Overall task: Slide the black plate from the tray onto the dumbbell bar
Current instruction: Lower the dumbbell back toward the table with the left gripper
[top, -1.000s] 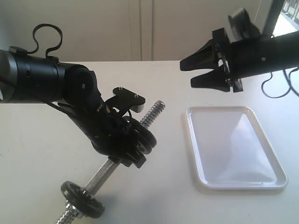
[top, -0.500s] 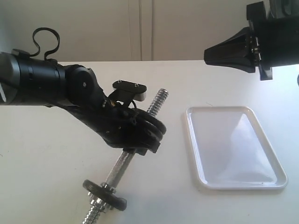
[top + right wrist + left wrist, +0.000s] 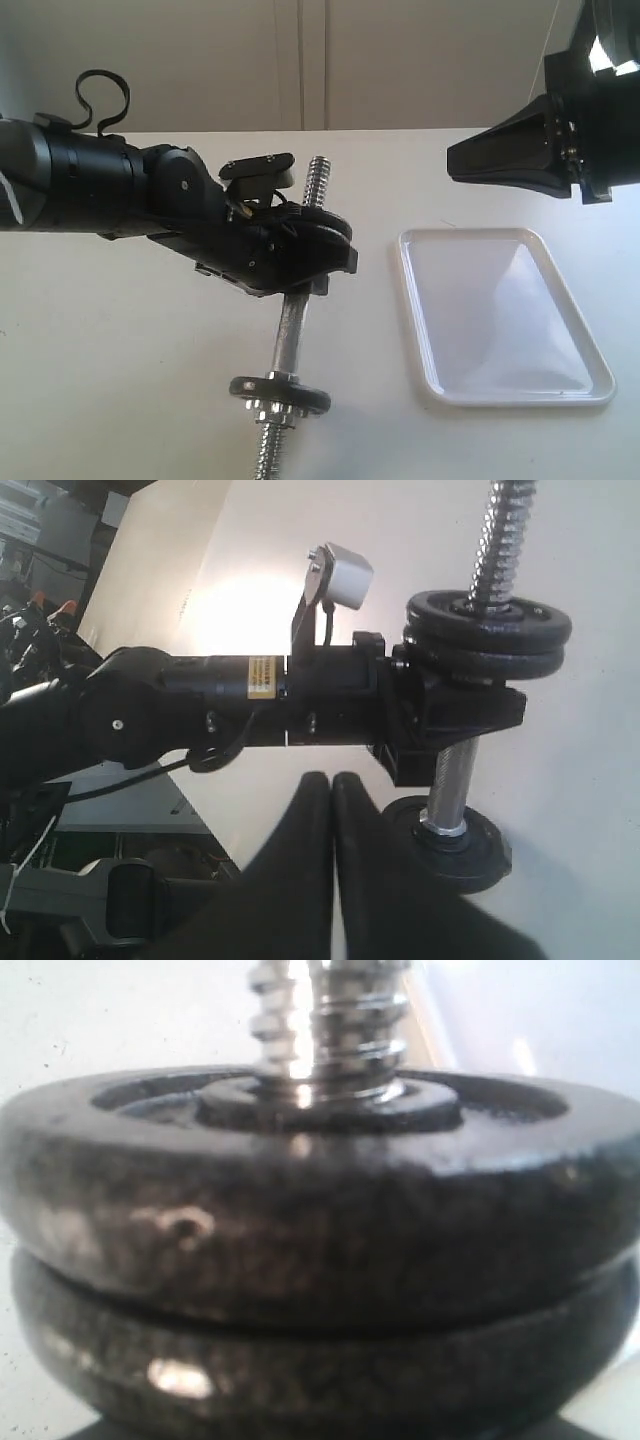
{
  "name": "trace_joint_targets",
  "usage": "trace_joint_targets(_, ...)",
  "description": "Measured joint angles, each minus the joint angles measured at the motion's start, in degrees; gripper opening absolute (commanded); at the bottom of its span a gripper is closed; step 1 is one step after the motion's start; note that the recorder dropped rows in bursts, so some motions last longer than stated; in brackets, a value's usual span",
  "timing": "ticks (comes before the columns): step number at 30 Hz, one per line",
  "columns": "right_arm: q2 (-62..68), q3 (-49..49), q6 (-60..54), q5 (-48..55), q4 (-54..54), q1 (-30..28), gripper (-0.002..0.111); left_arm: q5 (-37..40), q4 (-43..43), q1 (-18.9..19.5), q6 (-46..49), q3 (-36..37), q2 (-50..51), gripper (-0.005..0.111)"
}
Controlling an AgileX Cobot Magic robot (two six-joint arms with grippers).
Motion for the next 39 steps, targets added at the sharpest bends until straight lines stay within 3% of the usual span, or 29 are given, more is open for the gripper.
trace_joint_targets(18, -0.5, 0.9, -0.8, 0.0, -0.4, 0.0, 0.000, -7.2, -5.0, 0.0, -6.7, -0.1, 6.5, 0.000)
trace_joint_targets(39, -0.5, 0.9, -1.3, 0.0, -0.4, 0.0, 0.000, -13.6, -6.8, -0.3, -7.9, -0.3, 9.7, 0.000)
